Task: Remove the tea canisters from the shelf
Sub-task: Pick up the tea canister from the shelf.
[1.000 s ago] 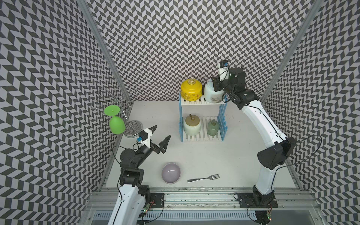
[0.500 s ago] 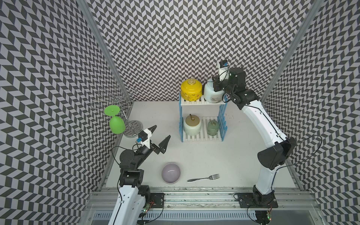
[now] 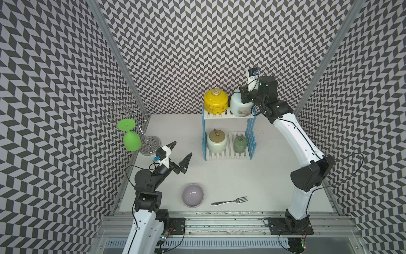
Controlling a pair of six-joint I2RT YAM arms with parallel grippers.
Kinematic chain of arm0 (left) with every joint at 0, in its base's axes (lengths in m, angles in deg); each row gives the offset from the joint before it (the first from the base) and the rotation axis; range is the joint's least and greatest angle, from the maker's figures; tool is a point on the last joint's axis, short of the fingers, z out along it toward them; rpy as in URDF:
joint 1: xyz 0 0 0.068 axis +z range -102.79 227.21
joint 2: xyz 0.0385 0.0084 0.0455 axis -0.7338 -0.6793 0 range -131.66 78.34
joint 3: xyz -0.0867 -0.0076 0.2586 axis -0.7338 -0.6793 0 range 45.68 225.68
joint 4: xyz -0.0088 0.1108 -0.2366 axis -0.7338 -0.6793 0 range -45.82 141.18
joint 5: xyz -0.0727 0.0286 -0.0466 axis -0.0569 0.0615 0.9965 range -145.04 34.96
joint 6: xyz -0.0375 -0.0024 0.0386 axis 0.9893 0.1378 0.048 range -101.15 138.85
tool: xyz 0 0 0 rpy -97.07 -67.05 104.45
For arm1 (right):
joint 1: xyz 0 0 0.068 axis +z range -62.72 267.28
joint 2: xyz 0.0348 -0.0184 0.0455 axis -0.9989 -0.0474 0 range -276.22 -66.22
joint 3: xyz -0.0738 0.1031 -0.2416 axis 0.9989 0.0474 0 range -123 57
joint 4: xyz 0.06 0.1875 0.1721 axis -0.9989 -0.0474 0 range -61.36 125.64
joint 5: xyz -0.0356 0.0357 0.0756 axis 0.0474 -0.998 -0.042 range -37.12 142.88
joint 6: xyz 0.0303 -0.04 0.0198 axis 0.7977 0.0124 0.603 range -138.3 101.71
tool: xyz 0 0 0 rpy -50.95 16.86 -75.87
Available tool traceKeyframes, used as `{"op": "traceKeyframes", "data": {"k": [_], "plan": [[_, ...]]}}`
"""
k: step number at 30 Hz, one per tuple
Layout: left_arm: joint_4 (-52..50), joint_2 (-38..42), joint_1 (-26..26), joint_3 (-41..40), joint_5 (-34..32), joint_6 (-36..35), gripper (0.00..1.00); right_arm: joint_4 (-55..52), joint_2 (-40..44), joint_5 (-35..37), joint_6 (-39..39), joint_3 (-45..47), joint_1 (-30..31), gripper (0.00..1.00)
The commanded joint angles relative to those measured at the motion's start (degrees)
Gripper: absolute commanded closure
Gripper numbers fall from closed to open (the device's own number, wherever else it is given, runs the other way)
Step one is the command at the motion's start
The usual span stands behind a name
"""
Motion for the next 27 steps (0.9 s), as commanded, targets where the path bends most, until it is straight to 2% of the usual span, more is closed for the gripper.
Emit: {"op": "traceKeyframes", "data": {"k": [1, 10, 17, 23, 27], "plan": [[0.2, 0.5, -0.49, -0.21, -0.53, -0.9, 0.0, 4.18, 3.87, 0.09, 1.7, -2.8, 0.28, 1.0], [1.13, 0.43, -1.1, -0.6, -0.18, -0.87, 0.0, 4.0, 7.35, 1.16, 1.9, -3.98, 1.41, 1.0], [1.28, 0.23, -1.68, -0.71, -0.44, -1.06, 0.0, 3.69, 11.56, 1.95, 2.39, -0.64, 2.05, 1.0], [1.12, -0.16, -2.26, -0.71, -0.71, -1.17, 0.0, 4.73, 17.62, 4.12, 2.38, 6.98, 2.09, 1.0], [1.09, -0.38, -2.25, -0.76, -0.83, -1.23, 0.0, 6.6, 23.87, 6.69, 2.32, 15.29, 2.07, 1.0]]}}
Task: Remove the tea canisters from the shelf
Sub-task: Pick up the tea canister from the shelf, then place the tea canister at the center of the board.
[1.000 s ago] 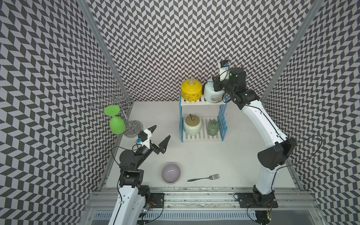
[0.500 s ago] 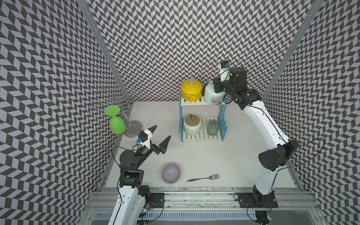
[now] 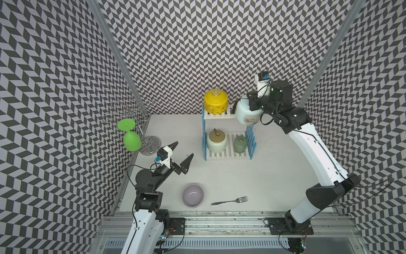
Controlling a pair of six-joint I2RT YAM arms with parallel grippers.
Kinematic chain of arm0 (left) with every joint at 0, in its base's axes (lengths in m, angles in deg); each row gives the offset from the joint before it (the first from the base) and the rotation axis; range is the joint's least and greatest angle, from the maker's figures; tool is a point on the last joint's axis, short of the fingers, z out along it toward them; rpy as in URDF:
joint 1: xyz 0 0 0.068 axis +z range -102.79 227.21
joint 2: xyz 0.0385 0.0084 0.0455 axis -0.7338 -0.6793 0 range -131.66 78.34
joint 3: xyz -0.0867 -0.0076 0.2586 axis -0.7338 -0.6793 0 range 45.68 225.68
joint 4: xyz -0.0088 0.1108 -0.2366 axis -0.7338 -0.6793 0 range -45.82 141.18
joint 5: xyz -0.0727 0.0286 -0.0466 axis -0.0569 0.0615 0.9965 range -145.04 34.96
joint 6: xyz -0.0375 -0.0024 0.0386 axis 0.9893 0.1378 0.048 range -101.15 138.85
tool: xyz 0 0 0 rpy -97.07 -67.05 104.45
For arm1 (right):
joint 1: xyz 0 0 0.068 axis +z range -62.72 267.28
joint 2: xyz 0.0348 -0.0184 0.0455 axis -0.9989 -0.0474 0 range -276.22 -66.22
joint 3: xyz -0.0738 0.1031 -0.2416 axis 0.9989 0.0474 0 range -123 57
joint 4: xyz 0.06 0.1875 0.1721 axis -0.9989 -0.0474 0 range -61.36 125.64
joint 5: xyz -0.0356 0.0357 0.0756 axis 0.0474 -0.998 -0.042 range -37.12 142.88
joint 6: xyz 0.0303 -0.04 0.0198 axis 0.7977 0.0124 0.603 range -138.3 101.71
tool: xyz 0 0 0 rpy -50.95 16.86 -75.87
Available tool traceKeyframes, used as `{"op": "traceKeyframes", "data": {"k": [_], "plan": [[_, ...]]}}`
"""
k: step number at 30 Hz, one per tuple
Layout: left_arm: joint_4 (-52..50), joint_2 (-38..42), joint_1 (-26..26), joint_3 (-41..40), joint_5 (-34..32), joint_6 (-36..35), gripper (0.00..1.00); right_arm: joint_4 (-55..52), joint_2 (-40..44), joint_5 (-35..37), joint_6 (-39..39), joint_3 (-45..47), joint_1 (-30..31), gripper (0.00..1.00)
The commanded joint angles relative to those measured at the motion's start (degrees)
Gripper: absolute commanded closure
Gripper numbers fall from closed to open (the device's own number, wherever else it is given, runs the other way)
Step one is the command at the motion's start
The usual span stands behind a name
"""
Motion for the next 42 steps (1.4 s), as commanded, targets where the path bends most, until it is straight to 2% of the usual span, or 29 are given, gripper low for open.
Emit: {"op": "traceKeyframes", "data": {"k": [1, 10, 19, 24, 31, 42], "plan": [[0.89, -0.08, -0.43, -0.72, -0.72, -0.71, 0.0, 13.62, 8.75, 3.44, 0.22, 4.89, 0.13, 1.0], [2.06, 0.23, -0.26, -1.28, -0.56, -0.12, 0.0, 20.03, 25.52, 7.6, -0.25, 25.93, 0.13, 1.0], [1.59, 0.27, 0.76, -1.24, -0.7, -0.4, 0.0, 24.41, 42.95, 10.68, 2.57, 47.25, 0.13, 1.0], [1.76, 0.18, 1.07, -1.33, -0.74, -0.6, 0.0, 22.6, 49.67, 11.12, 6.34, 54.68, 0.14, 1.0], [1.58, -0.24, 1.67, -1.42, -0.75, -0.88, 0.0, 22.23, 58.55, 17.18, 9.22, 64.48, 0.14, 1.0], [0.78, -0.61, 2.75, -1.31, -1.21, -1.41, 0.0, 16.02, 64.24, 23.23, 18.38, 72.5, 0.12, 1.0]]}}
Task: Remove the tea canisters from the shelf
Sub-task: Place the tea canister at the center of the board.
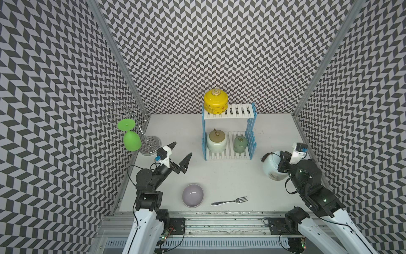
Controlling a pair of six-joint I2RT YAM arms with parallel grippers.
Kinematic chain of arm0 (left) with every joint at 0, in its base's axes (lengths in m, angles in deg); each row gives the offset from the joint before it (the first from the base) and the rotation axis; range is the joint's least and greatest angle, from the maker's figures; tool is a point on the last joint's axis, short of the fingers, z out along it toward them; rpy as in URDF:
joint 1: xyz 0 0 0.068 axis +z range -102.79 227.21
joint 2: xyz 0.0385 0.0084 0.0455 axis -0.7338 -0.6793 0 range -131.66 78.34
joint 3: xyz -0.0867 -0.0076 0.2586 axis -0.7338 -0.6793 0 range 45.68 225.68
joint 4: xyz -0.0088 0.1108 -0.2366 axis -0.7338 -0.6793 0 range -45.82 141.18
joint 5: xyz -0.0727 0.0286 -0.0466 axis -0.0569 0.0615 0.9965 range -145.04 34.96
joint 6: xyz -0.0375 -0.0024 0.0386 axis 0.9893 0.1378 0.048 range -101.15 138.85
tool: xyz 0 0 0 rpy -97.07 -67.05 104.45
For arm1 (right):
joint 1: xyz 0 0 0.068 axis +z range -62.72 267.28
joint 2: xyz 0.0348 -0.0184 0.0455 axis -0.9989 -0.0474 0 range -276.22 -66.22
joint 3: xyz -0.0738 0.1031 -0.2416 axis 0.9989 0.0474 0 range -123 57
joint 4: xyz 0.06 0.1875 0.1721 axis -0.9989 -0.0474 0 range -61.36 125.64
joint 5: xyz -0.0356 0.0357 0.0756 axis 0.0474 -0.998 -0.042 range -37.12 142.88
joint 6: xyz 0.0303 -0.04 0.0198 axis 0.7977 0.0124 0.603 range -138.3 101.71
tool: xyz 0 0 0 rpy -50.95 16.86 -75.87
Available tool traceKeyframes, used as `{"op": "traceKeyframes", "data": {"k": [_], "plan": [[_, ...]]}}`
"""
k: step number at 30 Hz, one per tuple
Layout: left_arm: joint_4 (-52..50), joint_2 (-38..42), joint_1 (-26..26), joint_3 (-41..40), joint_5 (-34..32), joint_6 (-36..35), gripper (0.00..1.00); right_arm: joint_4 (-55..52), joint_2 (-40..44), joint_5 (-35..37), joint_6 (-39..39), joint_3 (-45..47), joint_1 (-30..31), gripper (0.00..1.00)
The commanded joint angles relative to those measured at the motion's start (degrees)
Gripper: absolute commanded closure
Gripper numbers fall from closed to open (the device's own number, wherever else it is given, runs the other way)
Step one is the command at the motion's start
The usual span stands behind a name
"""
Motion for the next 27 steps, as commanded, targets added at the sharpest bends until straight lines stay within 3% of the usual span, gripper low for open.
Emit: {"op": "traceKeyframes", "data": {"k": [1, 15, 27], "plan": [[0.47, 0.07, 0.46, -0.17, -0.47, -0.9, 0.0, 7.85, 2.02, 3.82, 4.93, -1.19, 0.1, 1.0], [0.48, 0.36, 0.55, -0.22, -0.6, -1.35, 0.0, 8.5, 3.14, 6.73, 10.78, 7.22, 0.49, 1.0], [0.34, 0.41, 0.78, -0.26, -0.71, -1.62, 0.0, 12.36, 2.44, 9.98, 11.27, 12.16, 2.81, 1.0]]}}
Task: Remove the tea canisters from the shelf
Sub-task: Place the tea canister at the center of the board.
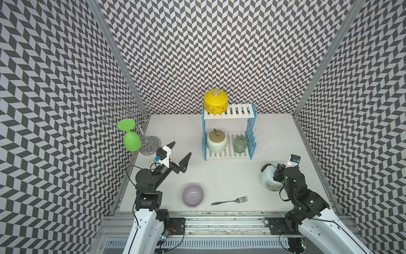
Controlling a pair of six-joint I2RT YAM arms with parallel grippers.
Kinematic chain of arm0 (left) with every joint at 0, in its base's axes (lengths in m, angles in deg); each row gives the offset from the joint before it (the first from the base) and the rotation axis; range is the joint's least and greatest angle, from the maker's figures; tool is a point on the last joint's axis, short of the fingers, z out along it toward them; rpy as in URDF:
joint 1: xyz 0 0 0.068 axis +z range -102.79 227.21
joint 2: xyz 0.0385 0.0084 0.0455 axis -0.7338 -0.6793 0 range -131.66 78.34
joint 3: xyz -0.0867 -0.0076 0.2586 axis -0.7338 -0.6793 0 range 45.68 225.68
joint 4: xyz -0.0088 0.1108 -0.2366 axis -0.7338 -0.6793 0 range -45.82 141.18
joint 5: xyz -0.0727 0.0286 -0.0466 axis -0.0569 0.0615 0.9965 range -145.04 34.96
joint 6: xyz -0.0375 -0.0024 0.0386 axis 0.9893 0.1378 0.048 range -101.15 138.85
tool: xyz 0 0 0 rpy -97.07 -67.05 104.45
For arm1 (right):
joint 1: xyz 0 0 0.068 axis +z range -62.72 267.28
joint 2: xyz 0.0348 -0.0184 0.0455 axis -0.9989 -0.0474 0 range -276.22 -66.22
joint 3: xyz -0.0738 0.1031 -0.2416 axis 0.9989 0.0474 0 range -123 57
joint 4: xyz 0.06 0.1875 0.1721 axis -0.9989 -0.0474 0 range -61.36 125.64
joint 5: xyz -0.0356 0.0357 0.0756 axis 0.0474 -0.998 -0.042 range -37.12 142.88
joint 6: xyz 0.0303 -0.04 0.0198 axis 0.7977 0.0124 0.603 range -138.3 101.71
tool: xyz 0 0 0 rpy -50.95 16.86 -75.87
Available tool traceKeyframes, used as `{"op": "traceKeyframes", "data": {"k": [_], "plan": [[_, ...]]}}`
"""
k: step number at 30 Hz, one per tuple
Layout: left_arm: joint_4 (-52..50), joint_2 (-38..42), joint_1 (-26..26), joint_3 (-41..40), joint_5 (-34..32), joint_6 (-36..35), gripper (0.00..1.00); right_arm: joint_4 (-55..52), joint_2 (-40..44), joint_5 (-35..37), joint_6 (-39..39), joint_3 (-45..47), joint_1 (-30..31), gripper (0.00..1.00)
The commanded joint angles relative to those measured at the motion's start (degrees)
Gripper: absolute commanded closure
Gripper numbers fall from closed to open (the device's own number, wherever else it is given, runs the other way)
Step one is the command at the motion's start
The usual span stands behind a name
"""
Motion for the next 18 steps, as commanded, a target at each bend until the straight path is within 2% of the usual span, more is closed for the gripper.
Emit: {"op": "traceKeyframes", "data": {"k": [1, 18], "plan": [[0.25, 0.4, 0.1, -0.13, -0.58, -0.88, 0.0, 12.1, 0.94, 3.91, 1.24, -1.27, 0.79, 1.0], [0.93, -0.03, 0.17, -0.3, 0.13, -0.59, 0.0, 16.07, -0.93, 5.27, 0.46, 1.72, 2.03, 1.0]]}}
